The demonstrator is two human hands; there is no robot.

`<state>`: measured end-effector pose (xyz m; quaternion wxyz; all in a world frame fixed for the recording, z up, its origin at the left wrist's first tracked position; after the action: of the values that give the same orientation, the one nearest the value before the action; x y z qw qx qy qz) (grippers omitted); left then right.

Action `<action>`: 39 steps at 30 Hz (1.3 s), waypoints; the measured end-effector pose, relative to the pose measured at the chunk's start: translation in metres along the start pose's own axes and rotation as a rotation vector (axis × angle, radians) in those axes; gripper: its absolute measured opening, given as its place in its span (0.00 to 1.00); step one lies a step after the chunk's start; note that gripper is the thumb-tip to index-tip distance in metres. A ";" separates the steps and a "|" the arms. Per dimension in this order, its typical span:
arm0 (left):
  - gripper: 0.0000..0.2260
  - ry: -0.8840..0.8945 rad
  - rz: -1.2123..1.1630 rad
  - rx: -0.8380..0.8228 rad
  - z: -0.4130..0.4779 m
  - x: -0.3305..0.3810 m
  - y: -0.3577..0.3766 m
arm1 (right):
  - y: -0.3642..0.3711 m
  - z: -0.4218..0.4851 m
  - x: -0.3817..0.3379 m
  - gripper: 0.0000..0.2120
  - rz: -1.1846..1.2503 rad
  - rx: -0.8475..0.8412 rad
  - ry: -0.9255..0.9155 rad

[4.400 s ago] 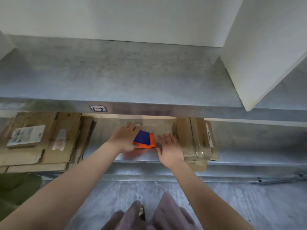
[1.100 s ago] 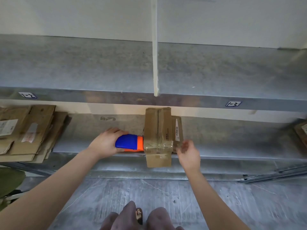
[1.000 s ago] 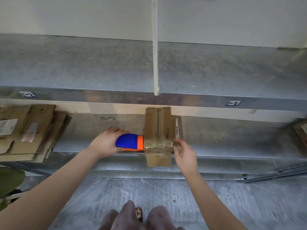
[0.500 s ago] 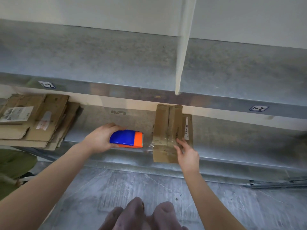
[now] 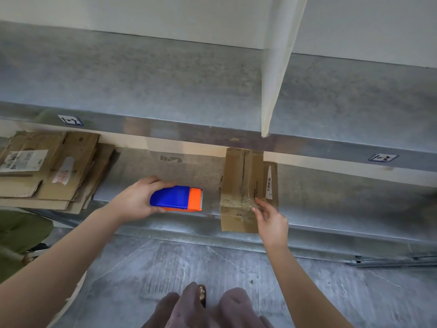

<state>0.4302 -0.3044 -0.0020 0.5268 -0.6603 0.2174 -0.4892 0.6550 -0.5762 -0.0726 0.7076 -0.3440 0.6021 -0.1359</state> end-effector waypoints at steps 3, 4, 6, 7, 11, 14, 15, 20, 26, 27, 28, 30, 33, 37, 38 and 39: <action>0.32 -0.016 0.016 -0.021 -0.002 -0.003 0.005 | 0.001 -0.001 0.001 0.14 0.011 0.002 0.018; 0.32 -0.013 0.041 -0.027 0.000 -0.002 0.006 | 0.001 -0.001 0.001 0.14 0.010 0.002 0.017; 0.31 0.006 0.103 -0.060 0.005 0.003 0.011 | 0.000 -0.001 0.000 0.14 -0.001 0.000 0.009; 0.30 0.010 0.127 -0.085 0.009 0.006 0.016 | 0.001 0.000 0.000 0.14 -0.001 -0.002 0.011; 0.28 0.029 0.195 -0.140 0.024 0.021 0.034 | 0.002 -0.001 0.000 0.14 0.003 -0.007 0.019; 0.28 0.037 0.257 -0.136 0.030 0.025 0.038 | 0.002 -0.001 0.000 0.14 0.011 -0.004 0.026; 0.28 0.034 0.281 -0.137 0.032 0.026 0.040 | 0.002 -0.001 0.000 0.14 0.004 0.000 0.024; 0.24 -0.010 0.308 -0.150 0.045 0.029 0.050 | 0.002 -0.003 0.000 0.14 0.002 0.001 0.039; 0.25 0.075 0.261 -0.157 0.052 0.007 0.043 | 0.000 -0.003 -0.004 0.15 -0.030 0.002 0.014; 0.26 0.084 0.243 -0.165 0.052 0.003 0.045 | 0.000 -0.003 -0.004 0.15 -0.040 -0.005 0.011; 0.28 0.093 0.240 -0.166 0.053 -0.001 0.048 | 0.000 -0.004 -0.006 0.15 -0.060 -0.013 -0.001; 0.32 0.101 0.293 -0.166 0.053 -0.007 0.051 | 0.000 -0.004 -0.010 0.14 -0.105 -0.039 -0.046; 0.38 0.136 0.350 -0.091 0.048 0.008 0.047 | 0.002 -0.006 -0.014 0.17 -0.135 -0.113 -0.114; 0.33 0.267 0.126 0.012 0.030 0.082 0.062 | 0.003 -0.014 -0.021 0.21 -0.162 -0.163 -0.225; 0.30 0.304 0.085 0.028 0.025 0.102 0.070 | 0.003 -0.016 -0.021 0.22 -0.179 -0.168 -0.228; 0.29 0.332 0.059 0.043 0.022 0.119 0.078 | 0.002 -0.018 -0.022 0.23 -0.199 -0.166 -0.239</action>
<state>0.5182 -0.4166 -0.0219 0.5117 -0.5522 0.3100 -0.5806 0.6323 -0.5675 -0.0580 0.7263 -0.4729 0.4858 -0.1134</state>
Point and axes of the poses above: each hand's wrist, its own z-axis towards the middle knuckle, its own y-axis out of the palm, x = y × z, the point moved 10 cm from there along z, towards the middle knuckle, and after that the axes turned 12 degrees about x, right-handed, at the moved point
